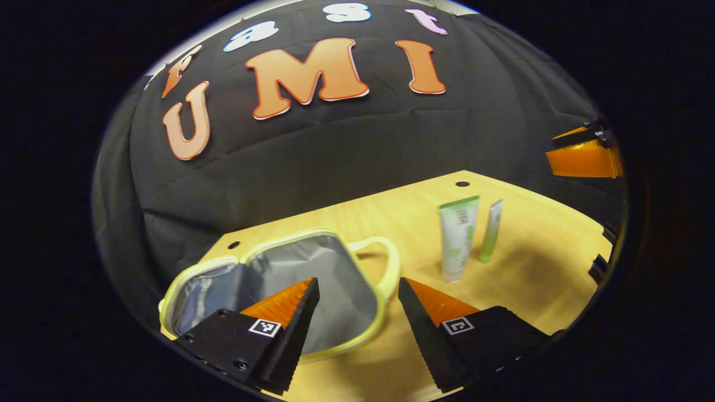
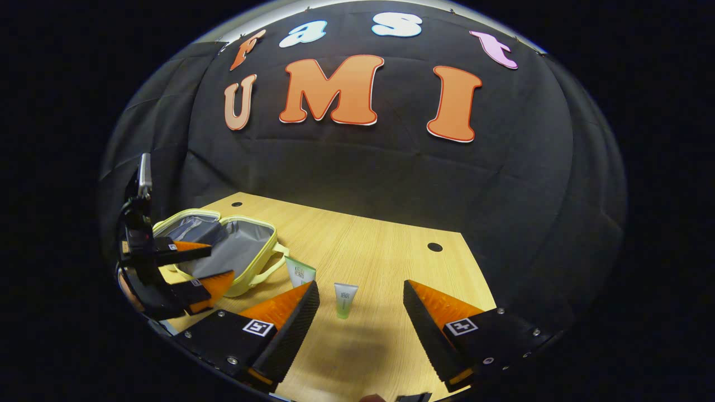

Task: First open the suitcase, pack the skin care products into it, and then close the suitcase.

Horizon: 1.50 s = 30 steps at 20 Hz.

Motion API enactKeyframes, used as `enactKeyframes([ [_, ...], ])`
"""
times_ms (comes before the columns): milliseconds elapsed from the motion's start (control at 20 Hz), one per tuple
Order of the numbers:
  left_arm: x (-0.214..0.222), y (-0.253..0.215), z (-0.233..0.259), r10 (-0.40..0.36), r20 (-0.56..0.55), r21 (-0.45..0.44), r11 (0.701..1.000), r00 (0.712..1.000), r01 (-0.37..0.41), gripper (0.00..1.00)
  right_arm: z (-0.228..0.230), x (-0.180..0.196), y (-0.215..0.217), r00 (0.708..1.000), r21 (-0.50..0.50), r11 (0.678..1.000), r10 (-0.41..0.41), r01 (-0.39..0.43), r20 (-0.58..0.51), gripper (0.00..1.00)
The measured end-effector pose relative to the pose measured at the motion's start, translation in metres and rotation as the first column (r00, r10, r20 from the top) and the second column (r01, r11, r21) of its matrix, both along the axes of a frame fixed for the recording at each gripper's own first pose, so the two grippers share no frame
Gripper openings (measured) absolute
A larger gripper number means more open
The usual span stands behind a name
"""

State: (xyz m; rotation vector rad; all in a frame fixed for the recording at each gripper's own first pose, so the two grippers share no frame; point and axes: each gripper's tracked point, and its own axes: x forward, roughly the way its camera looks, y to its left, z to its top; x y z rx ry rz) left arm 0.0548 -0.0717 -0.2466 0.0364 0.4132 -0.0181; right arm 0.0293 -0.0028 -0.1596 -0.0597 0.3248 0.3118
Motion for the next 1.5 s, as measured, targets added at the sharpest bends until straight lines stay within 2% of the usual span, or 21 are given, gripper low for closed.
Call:
enactKeyframes([
  [350, 0.035, -0.085, -0.013, -0.066, 0.003, -0.079, 0.995, 0.998, 0.066, 0.89, -0.016, 0.002, -0.029, 1.0, -0.017, 1.0, 0.007, -0.007, 0.004, 0.96],
  [400, 0.041, -0.095, -0.016, -0.081, 0.002, -0.076, 0.994, 0.997, 0.081, 0.84, -0.017, 0.003, -0.034, 1.0, -0.021, 1.0, 0.0, 0.0, 0.002, 0.96],
  [450, 0.045, -0.103, -0.022, -0.093, -0.007, -0.075, 0.993, 0.996, 0.092, 0.89, -0.018, 0.004, -0.04, 1.0, -0.021, 1.0, -0.008, 0.008, 0.001, 0.96],
  [500, 0.051, -0.106, -0.029, -0.087, -0.014, -0.077, 0.993, 0.996, 0.086, 0.89, -0.021, 0.004, -0.046, 1.0, -0.022, 1.0, -0.02, 0.02, -0.003, 0.96],
  [600, 0.062, -0.116, -0.04, -0.092, -0.032, -0.107, 0.99, 0.995, 0.088, 0.75, -0.028, 0.004, -0.055, 0.999, -0.018, 0.999, -0.043, 0.043, -0.023, 0.96],
  [650, 0.064, -0.119, -0.043, -0.091, -0.037, -0.109, 0.99, 0.995, 0.087, 0.72, -0.031, 0.005, -0.058, 0.998, -0.012, 0.999, -0.053, 0.052, -0.033, 0.96],
  [750, 0.071, -0.121, -0.049, -0.097, -0.045, -0.102, 0.991, 0.994, 0.092, 0.58, -0.037, 0.004, -0.063, 0.996, -0.009, 0.998, -0.064, 0.064, -0.056, 0.96],
  [850, 0.084, -0.125, -0.052, -0.104, -0.037, -0.11, 0.989, 0.994, 0.1, 0.57, -0.041, 0.005, -0.064, 0.996, -0.018, 0.997, -0.069, 0.068, -0.063, 0.96],
  [1000, 0.08, -0.121, -0.048, -0.109, -0.035, -0.112, 0.988, 0.993, 0.104, 0.55, -0.05, 0.005, -0.061, 0.995, -0.03, 0.998, -0.062, 0.06, -0.084, 0.96],
  [1050, 0.078, -0.119, -0.05, -0.111, -0.037, -0.111, 0.988, 0.993, 0.106, 0.5, -0.054, 0.006, -0.058, 0.994, -0.029, 0.998, -0.057, 0.054, -0.094, 0.96],
  [1100, 0.077, -0.118, -0.047, -0.109, -0.037, -0.112, 0.988, 0.993, 0.104, 0.51, -0.058, 0.007, -0.054, 0.993, -0.025, 0.999, -0.05, 0.048, -0.104, 0.96],
  [1350, 0.072, -0.094, -0.014, -0.061, -0.007, -0.136, 0.989, 0.998, 0.059, 0.5, -0.078, 0.017, -0.03, 0.989, -0.011, 1.0, -0.003, 0.002, -0.15, 0.96],
  [1500, 0.067, -0.071, 0.012, -0.028, 0.008, -0.119, 0.992, 1.0, 0.029, 0.5, -0.095, 0.025, -0.018, 0.98, -0.02, 0.999, 0.027, -0.031, -0.197, 0.96],
])
